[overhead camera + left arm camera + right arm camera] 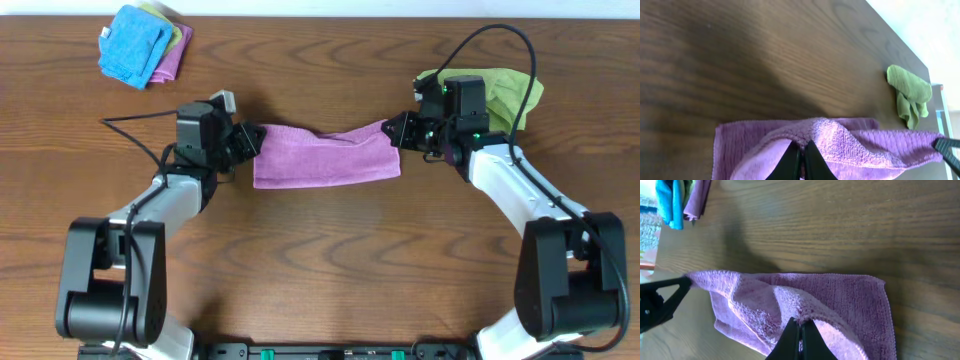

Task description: Fold the cloth

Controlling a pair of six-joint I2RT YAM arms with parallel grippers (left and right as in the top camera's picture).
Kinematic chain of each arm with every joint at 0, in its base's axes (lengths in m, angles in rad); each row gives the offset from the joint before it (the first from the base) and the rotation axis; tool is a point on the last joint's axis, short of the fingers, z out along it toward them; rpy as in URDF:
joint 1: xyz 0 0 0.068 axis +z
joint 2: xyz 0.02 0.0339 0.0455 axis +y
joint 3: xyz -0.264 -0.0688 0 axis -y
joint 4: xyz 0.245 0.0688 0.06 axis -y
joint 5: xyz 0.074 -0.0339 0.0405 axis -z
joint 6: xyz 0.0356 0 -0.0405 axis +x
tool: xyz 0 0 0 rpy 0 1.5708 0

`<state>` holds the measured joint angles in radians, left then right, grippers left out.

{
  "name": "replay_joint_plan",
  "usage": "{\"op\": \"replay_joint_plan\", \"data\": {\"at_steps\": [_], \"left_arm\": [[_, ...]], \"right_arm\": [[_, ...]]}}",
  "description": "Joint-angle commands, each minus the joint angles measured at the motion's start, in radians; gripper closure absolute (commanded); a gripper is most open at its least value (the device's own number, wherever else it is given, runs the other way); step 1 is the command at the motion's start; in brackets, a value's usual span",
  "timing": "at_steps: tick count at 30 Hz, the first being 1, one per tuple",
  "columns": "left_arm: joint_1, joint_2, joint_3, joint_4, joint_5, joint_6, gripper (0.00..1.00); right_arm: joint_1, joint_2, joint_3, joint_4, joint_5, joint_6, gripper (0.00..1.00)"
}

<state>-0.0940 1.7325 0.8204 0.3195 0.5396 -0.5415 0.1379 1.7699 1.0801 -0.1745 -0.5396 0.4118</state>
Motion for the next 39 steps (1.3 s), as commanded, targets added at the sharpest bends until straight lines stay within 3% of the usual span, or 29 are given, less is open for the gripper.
{"op": "replay_joint_plan", "data": {"at_steps": [1, 7, 10, 39], "left_arm": [[0.01, 0.012, 0.02, -0.009, 0.031, 0.032, 0.95], [0.01, 0.012, 0.02, -0.196, 0.056, 0.095, 0.95], [0.01, 0.012, 0.02, -0.219, 0.056, 0.101, 0.94], [0.01, 0.012, 0.02, -0.319, 0.025, 0.146, 0.94]], "right_arm": [[0.003, 0.011, 0.012, -0.029, -0.01, 0.013, 0.99], [0.014, 0.011, 0.012, -0.197, 0.057, -0.008, 0.98], [0.014, 0.011, 0.012, -0.241, 0.096, -0.033, 0.99], [0.047, 0.069, 0.011, -0.221, 0.199, -0.068, 0.99]]}}
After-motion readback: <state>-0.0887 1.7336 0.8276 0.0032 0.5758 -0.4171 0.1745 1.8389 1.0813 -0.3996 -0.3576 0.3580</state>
